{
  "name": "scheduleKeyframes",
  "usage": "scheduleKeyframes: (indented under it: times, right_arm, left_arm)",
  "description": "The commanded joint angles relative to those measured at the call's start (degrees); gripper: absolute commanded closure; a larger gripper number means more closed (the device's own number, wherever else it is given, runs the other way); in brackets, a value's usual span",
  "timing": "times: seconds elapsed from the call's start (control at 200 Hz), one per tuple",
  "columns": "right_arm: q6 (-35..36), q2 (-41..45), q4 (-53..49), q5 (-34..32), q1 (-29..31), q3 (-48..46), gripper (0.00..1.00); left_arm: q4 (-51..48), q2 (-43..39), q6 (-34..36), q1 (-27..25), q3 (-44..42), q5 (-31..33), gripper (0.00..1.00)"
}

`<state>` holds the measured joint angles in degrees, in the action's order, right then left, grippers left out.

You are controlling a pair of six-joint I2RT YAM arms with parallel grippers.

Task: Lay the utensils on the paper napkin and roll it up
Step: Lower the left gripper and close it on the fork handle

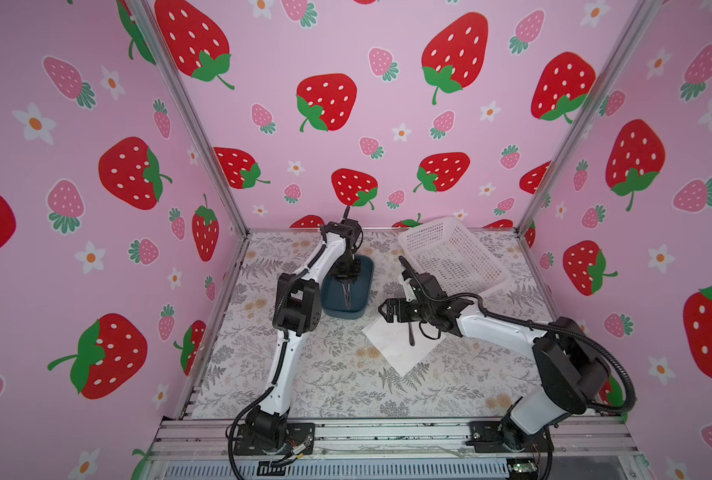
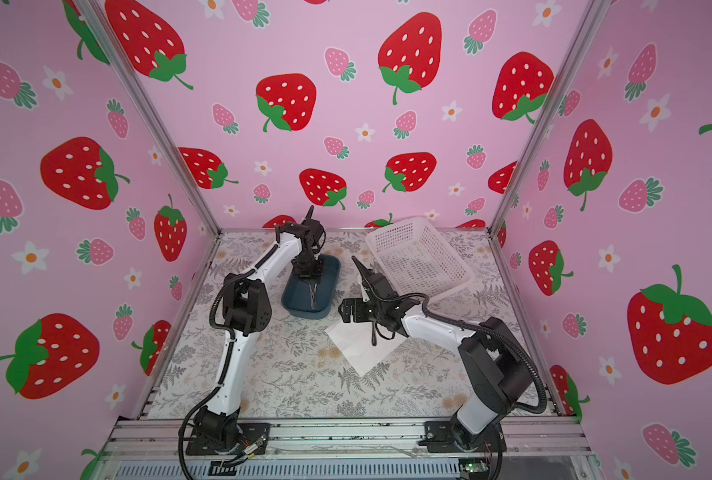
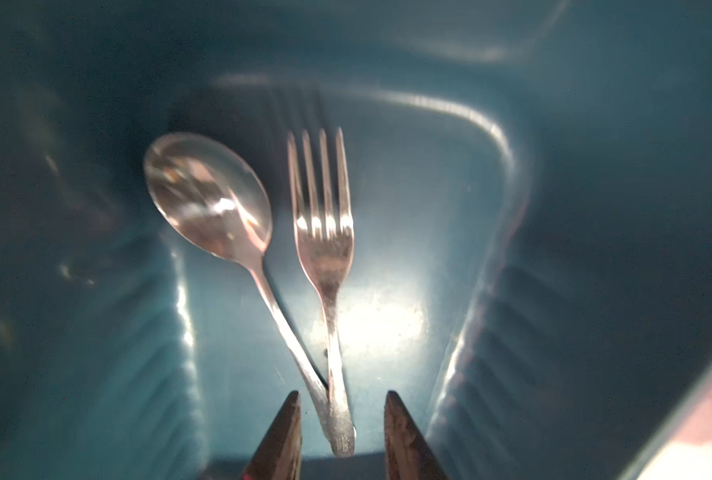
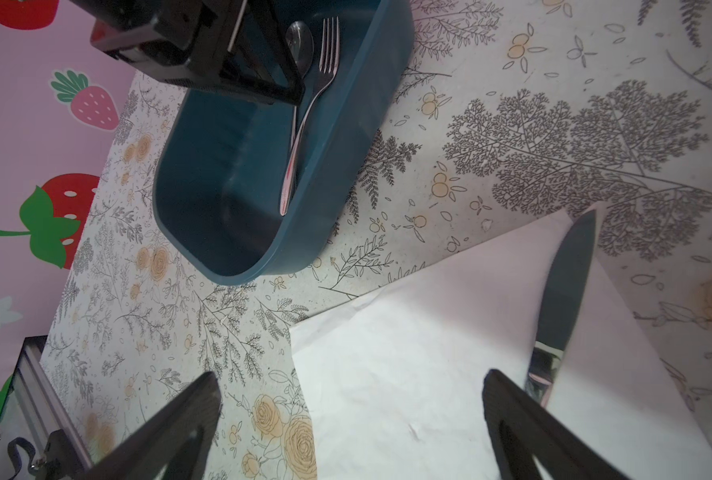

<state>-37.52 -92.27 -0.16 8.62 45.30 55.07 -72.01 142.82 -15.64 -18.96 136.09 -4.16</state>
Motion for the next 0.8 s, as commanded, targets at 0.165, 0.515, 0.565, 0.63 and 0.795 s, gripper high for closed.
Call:
scheduleKeyframes:
  times: [0.165,0.515,0.565,0.63,0.795]
  right_arm:
    - [-0.6,1.2,-0.8,-1.0,-0.4,-0.3,0.0]
    - [-0.6,0.7,-1.3,-1.0,-0.5,-0.3,0.0]
    - [-0.7,0.6,-1.4,-1.0,-0.5,-0.3,0.0]
    - [-0.7,0.6,-1.5,-1.0,-0.5,-0.3,0.0]
    - [-0.5,0.7,-1.9,-1.2,-0.5,-0.4,0.0]
  left_arm:
    - [-1.7,4.1,0.8,0.8,3.0,-3.0,0.67]
    - [-0.5,4.7,-0.1,0.6,1.4,-3.1,0.69]
    - [-0.5,4.7,-0.1,0.5,1.0,-2.1,0.7]
    - [-0.3,4.7,-0.1,0.2,0.5,-1.3,0.72]
    - [-0.9,6.3,-0.1,-0.1,0.3,-1.9,0.75]
